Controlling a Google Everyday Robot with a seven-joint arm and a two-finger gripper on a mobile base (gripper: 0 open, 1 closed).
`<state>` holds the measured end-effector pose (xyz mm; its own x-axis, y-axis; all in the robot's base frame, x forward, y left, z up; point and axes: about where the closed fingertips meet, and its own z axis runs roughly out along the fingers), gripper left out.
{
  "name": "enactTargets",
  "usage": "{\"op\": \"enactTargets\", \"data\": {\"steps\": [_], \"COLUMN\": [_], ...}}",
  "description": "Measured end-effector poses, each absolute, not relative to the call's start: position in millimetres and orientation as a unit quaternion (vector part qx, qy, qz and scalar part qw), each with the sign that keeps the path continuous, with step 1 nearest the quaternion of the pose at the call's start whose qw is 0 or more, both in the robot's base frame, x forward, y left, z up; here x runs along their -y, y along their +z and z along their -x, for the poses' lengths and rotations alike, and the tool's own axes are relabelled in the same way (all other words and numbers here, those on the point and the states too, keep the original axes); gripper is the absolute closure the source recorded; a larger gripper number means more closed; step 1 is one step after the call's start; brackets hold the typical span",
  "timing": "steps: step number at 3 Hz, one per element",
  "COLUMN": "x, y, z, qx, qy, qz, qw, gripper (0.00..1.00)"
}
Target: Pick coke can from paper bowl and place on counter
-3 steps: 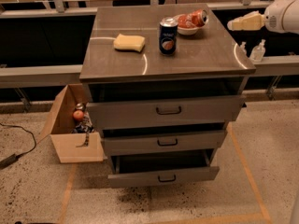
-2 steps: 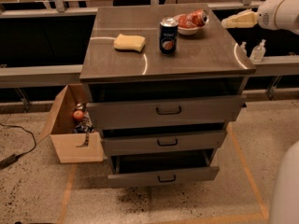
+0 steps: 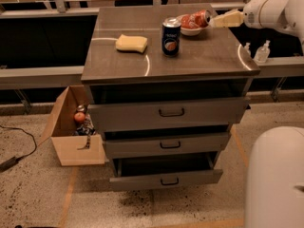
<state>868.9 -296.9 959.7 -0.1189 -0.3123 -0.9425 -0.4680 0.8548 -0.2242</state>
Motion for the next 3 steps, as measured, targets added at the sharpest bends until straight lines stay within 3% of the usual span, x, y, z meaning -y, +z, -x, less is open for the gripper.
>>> {"op": "enactTargets", "data": {"steps": [3], "x": [254], "y": [922], "z": [-905], "qx": [-0.753], "qy": [0.124], "qz": [0.241], "qw": [0.599], "gripper": [0.0]}}
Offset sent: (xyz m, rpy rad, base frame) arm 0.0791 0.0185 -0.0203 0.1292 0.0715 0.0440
